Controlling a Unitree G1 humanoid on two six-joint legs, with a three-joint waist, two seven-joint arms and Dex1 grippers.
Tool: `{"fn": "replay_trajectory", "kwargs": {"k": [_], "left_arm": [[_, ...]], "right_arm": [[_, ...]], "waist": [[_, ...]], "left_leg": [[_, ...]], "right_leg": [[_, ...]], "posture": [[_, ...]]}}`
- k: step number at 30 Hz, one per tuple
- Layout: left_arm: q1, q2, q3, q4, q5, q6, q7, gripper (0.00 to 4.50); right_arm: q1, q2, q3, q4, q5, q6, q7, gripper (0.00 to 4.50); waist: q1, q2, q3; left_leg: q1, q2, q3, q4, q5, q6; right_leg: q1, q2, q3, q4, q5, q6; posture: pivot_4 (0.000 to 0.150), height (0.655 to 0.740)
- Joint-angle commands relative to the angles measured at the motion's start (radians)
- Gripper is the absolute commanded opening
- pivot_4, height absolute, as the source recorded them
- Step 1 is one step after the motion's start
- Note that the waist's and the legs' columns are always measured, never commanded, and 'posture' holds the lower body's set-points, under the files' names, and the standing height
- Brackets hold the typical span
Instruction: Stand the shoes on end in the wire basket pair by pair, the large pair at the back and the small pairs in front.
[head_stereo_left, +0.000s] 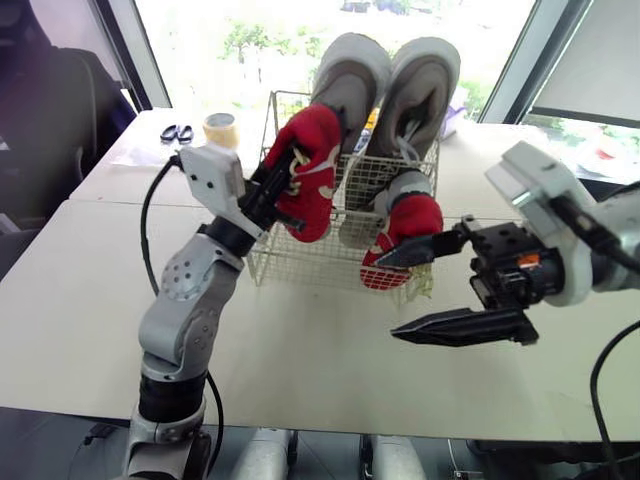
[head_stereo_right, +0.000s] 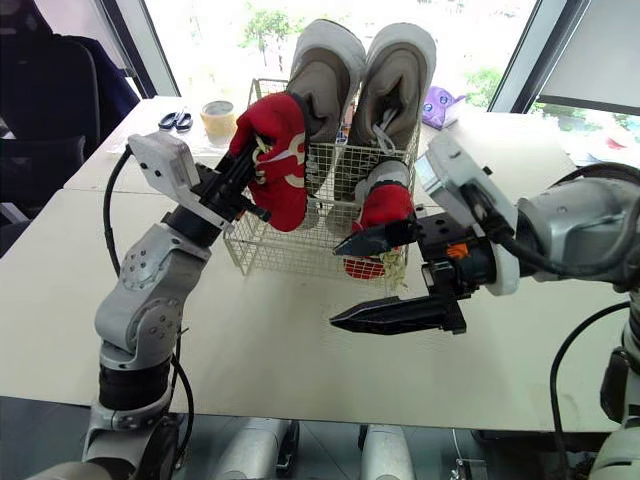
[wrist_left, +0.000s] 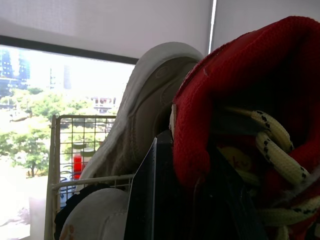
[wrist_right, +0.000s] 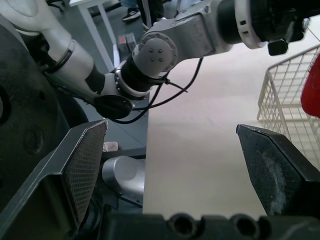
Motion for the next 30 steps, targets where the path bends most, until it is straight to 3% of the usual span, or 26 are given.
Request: {"fn": "replay_trajectory", "kwargs": {"k": [1, 5, 15, 24, 27, 30], "left_arm": [[0.062, -0.011, -0.004, -0.011, 0.033, 0.029, 0.050, 0.02], [0.094, -0.042, -0.003, -0.006, 0.051, 0.045, 0.102, 0.02], [0.149, -0.022, -0.036, 0.058, 0.115, -0.002, 0.062, 0.02], [0.183, -0.015, 0.006, 0.027, 0.043, 0.056, 0.050, 0.02], [0.198, 0.003, 0.020, -0.018, -0.008, 0.076, 0.020, 1.17], [0.212, 0.035, 0.041, -0.060, -0.056, 0.135, 0.009, 2.74]], "right_arm": [[0.035, -0.027, -0.043, -0.006, 0.001, -0.041, -0.020, 4.50], [0.060, -0.032, -0.044, -0.004, -0.016, -0.078, -0.028, 4.50], [0.093, -0.037, -0.045, -0.006, -0.054, -0.140, -0.026, 4.50], [0.122, -0.030, -0.038, -0.018, -0.073, -0.177, -0.032, 4.50], [0.126, -0.027, -0.031, -0.014, -0.085, -0.189, -0.025, 4.50], [0.127, -0.018, -0.021, -0.014, -0.096, -0.198, -0.022, 4.50]], "waist": [[-0.002, 0.002, -0.002], [-0.002, 0.007, -0.005], [-0.002, 0.014, -0.011], [-0.002, 0.016, -0.013], [-0.003, 0.016, -0.013], [-0.003, 0.015, -0.012]], "left_leg": [[0.000, 0.000, 0.000, 0.000, 0.000, 0.000], [0.001, 0.000, 0.000, 0.000, 0.000, 0.000], [0.001, 0.000, 0.000, 0.000, 0.000, 0.001], [0.002, 0.001, 0.000, 0.000, 0.000, 0.001], [0.002, 0.001, 0.000, 0.000, 0.000, 0.001], [0.001, 0.001, 0.000, -0.001, 0.000, 0.001]], "right_leg": [[0.000, 0.000, 0.000, 0.000, 0.000, 0.000], [0.001, 0.000, 0.000, 0.000, 0.000, 0.000], [0.002, 0.000, 0.000, 0.000, 0.000, 0.000], [0.002, 0.001, 0.000, -0.001, 0.000, 0.000], [0.002, 0.001, 0.000, -0.001, 0.000, 0.000], [0.001, 0.001, 0.000, -0.001, -0.001, 0.000]], "posture": [[0.150, 0.6563], [0.150, 0.6563], [0.150, 0.6563], [0.150, 0.6563], [0.150, 0.6563], [0.150, 0.6563]]}}
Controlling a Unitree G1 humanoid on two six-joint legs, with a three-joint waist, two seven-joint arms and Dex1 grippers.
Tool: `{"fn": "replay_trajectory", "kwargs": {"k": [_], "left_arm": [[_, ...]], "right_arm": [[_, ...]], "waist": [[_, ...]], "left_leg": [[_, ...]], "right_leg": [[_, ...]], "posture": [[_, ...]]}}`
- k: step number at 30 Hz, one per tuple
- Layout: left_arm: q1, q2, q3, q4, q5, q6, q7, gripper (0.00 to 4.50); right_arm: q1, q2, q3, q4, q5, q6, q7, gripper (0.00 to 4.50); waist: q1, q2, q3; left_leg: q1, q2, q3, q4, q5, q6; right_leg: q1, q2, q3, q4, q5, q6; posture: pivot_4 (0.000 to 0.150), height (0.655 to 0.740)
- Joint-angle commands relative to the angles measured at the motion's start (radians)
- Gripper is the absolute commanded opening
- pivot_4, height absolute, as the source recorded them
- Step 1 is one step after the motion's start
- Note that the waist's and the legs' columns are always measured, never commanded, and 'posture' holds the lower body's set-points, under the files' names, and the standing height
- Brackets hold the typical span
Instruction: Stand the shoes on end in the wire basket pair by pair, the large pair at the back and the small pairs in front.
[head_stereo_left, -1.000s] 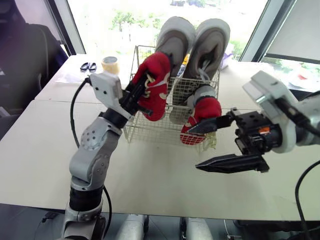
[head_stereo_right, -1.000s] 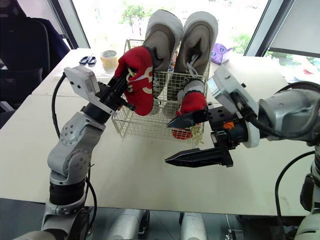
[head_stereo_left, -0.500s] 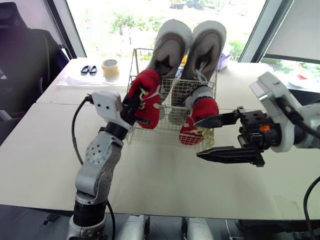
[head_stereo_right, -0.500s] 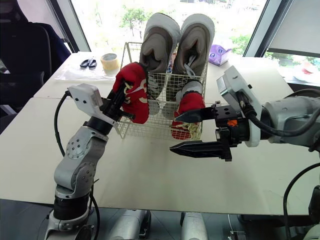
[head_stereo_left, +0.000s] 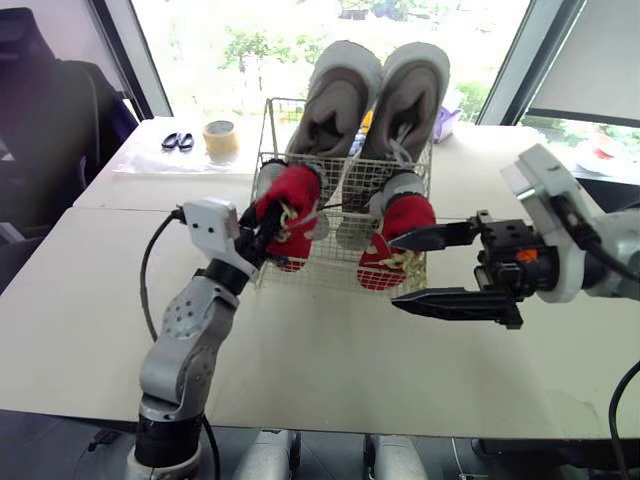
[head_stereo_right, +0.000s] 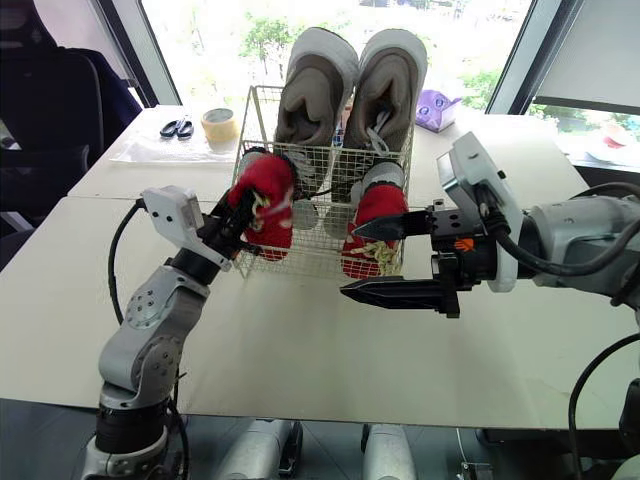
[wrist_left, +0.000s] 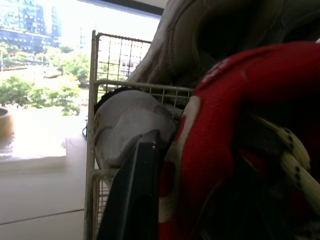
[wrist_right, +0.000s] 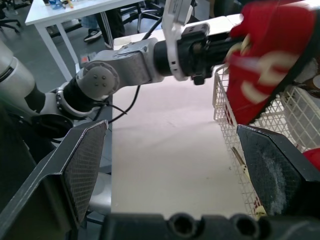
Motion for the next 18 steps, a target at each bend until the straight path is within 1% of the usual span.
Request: {"fn": "replay_trajectory", "kwargs": {"k": [1, 2, 3, 4, 6, 9, 10, 11, 14, 16, 18], "left_arm": [[0.008, 0.035, 0.037, -0.052, -0.056, 0.073, -0.011, 3.23], [0.013, 0.050, 0.056, -0.071, -0.079, 0.103, -0.005, 3.81], [0.021, 0.061, 0.080, -0.093, -0.121, 0.139, 0.000, 4.27], [0.028, 0.068, 0.098, -0.110, -0.153, 0.165, 0.004, 4.27], [0.048, 0.075, 0.163, -0.151, -0.285, 0.240, 0.028, 4.27], [0.109, 0.160, 0.264, -0.208, -0.511, 0.363, 0.026, 4.27], [0.133, 0.195, 0.306, -0.207, -0.608, 0.392, 0.028, 4.27], [0.149, 0.224, 0.342, -0.202, -0.678, 0.407, 0.034, 4.27], [0.188, 0.318, 0.410, -0.177, -0.855, 0.438, 0.047, 4.27], [0.235, 0.377, 0.463, -0.136, -0.983, 0.452, 0.026, 4.27], [0.279, 0.433, 0.508, -0.088, -1.028, 0.456, -0.009, 4.27]], "right_arm": [[-0.002, 0.005, -0.003, -0.003, -0.008, -0.028, 0.010, 4.50], [-0.001, 0.007, -0.001, -0.003, -0.011, -0.030, 0.011, 4.50], [0.003, 0.009, 0.000, -0.003, -0.014, -0.032, 0.013, 4.50], [0.007, 0.010, -0.001, -0.005, -0.015, -0.034, 0.014, 4.50], [0.015, 0.010, 0.000, -0.005, -0.025, -0.042, 0.021, 4.50], [0.019, 0.018, 0.008, -0.001, -0.032, -0.051, 0.028, 4.50], [0.020, 0.023, 0.012, 0.000, -0.034, -0.054, 0.029, 4.50], [0.023, 0.026, 0.014, -0.001, -0.036, -0.057, 0.032, 4.50], [0.035, 0.030, 0.018, -0.004, -0.045, -0.063, 0.041, 4.50], [0.039, 0.033, 0.018, -0.005, -0.045, -0.063, 0.043, 4.50], [0.045, 0.033, 0.015, -0.008, -0.043, -0.061, 0.044, 4.50]], "waist": [[0.000, 0.000, 0.000], [0.000, 0.000, 0.000], [0.000, 0.000, 0.000], [-0.002, 0.000, 0.000], [-0.006, 0.000, 0.000], [-0.007, 0.000, 0.000], [-0.006, 0.000, 0.000], [-0.005, 0.000, 0.000], [-0.001, 0.000, 0.001], [0.000, 0.000, 0.001], [-0.003, 0.000, 0.001]], "left_leg": [[0.000, 0.000, 0.000, 0.000, 0.000, 0.000], [-0.001, 0.000, 0.000, 0.000, 0.000, 0.000], [-0.001, 0.000, 0.000, 0.000, 0.000, 0.000], [-0.001, 0.000, 0.000, 0.000, 0.000, 0.000], [-0.001, 0.000, 0.000, -0.001, 0.000, 0.000], [0.000, 0.001, 0.000, -0.003, 0.000, 0.000], [0.000, 0.002, -0.001, -0.003, 0.000, 0.000], [0.000, 0.002, -0.001, -0.003, 0.000, 0.000], [0.000, 0.002, -0.001, -0.003, 0.000, 0.000], [-0.001, 0.001, -0.001, -0.003, 0.000, 0.000], [-0.001, 0.000, -0.001, -0.002, 0.000, 0.000]], "right_leg": [[0.000, 0.000, 0.000, 0.000, 0.000, 0.000], [-0.001, 0.000, 0.000, 0.000, 0.000, 0.000], [-0.001, 0.000, 0.000, 0.000, 0.000, 0.000], [-0.001, 0.000, 0.000, 0.000, 0.000, 0.000], [-0.001, 0.000, 0.000, 0.000, 0.000, 0.000], [-0.003, 0.001, 0.000, 0.000, 0.000, 0.000], [-0.003, 0.001, 0.000, 0.000, 0.000, 0.000], [-0.004, 0.002, 0.000, 0.000, 0.000, 0.000], [-0.003, 0.001, 0.000, 0.000, 0.000, -0.001], [-0.003, 0.001, 0.000, 0.000, -0.001, -0.001], [-0.003, 0.000, 0.001, -0.001, -0.001, -0.001]], "posture": [[0.150, 0.6563], [0.150, 0.6563], [0.150, 0.6563], [0.150, 0.6563], [0.150, 0.6563], [0.150, 0.6563], [0.150, 0.6563], [0.150, 0.6563], [0.150, 0.6563], [0.150, 0.6563], [0.150, 0.6563]]}}
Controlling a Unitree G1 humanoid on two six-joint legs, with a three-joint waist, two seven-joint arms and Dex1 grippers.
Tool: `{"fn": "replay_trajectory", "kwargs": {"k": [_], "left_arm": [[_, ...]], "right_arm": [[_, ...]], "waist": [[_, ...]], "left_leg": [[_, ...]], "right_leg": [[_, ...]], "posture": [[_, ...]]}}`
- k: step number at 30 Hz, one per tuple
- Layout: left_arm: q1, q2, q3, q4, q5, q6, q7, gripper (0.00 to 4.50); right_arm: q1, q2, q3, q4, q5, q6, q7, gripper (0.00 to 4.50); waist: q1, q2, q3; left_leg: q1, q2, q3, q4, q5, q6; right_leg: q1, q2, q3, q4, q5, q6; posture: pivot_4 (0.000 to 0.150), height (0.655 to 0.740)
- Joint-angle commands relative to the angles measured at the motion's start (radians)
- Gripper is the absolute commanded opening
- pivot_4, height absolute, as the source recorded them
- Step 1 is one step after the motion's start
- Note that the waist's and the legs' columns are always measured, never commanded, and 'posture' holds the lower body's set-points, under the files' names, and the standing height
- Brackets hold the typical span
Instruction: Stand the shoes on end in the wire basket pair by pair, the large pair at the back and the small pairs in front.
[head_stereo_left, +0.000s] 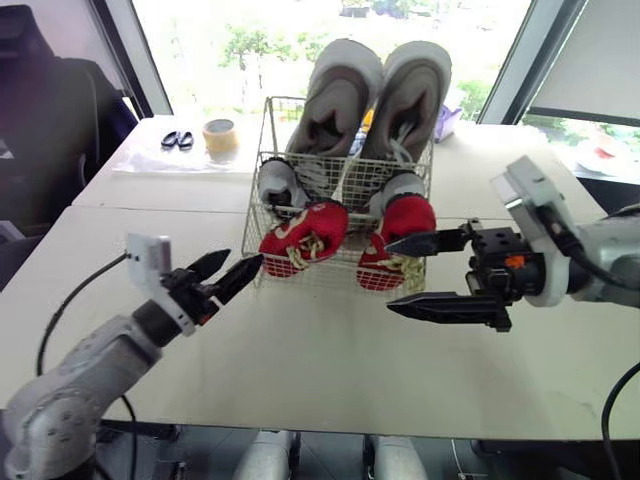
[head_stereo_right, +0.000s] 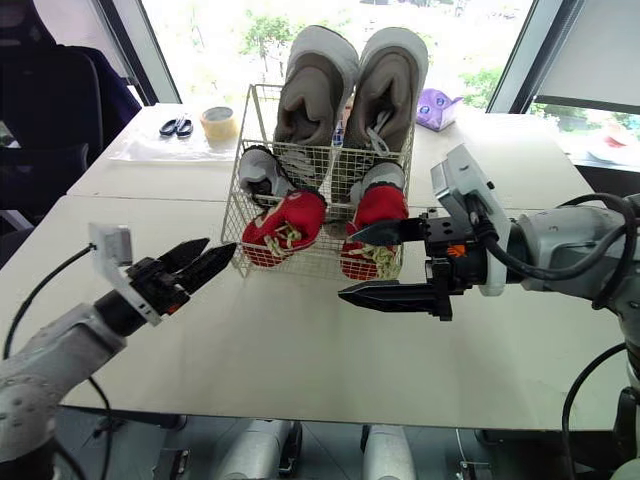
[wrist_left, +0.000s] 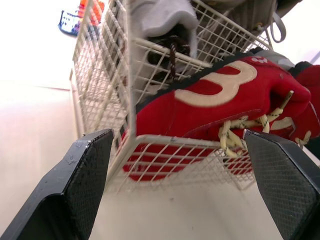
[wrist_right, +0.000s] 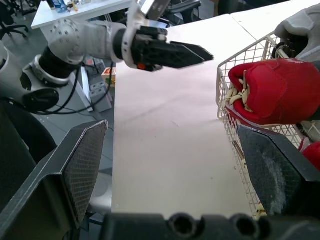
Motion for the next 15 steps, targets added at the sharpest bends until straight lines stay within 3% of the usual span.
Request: {"fn": "replay_trajectory", "kwargs": {"k": [1, 8, 15], "left_arm": [[0.052, 0.076, 0.096, 0.067, -0.093, 0.002, -0.065, 4.27], [0.091, 0.208, 0.103, 0.133, -0.041, 0.014, -0.189, 4.27], [0.111, 0.247, 0.089, 0.150, -0.014, 0.018, -0.250, 4.27]], "right_arm": [[0.006, -0.004, -0.021, -0.009, 0.006, -0.017, 0.011, 4.50], [0.043, -0.028, -0.029, -0.030, 0.025, 0.001, 0.024, 4.50], [0.142, -0.033, -0.045, -0.083, 0.080, 0.000, -0.015, 4.50]], "waist": [[-0.001, 0.000, 0.000], [-0.001, 0.000, 0.000], [-0.001, 0.000, 0.000]], "left_leg": [[0.000, 0.000, 0.000, 0.000, 0.000, 0.000], [-0.001, 0.000, 0.001, -0.001, 0.000, 0.000], [-0.001, 0.001, 0.001, -0.006, 0.000, 0.000]], "right_leg": [[0.000, 0.000, 0.000, 0.000, 0.000, 0.000], [-0.001, -0.003, 0.000, -0.001, -0.001, -0.001], [-0.003, -0.004, 0.001, -0.004, -0.001, -0.002]], "posture": [[0.150, 0.6563], [0.150, 0.6563], [0.150, 0.6563]]}}
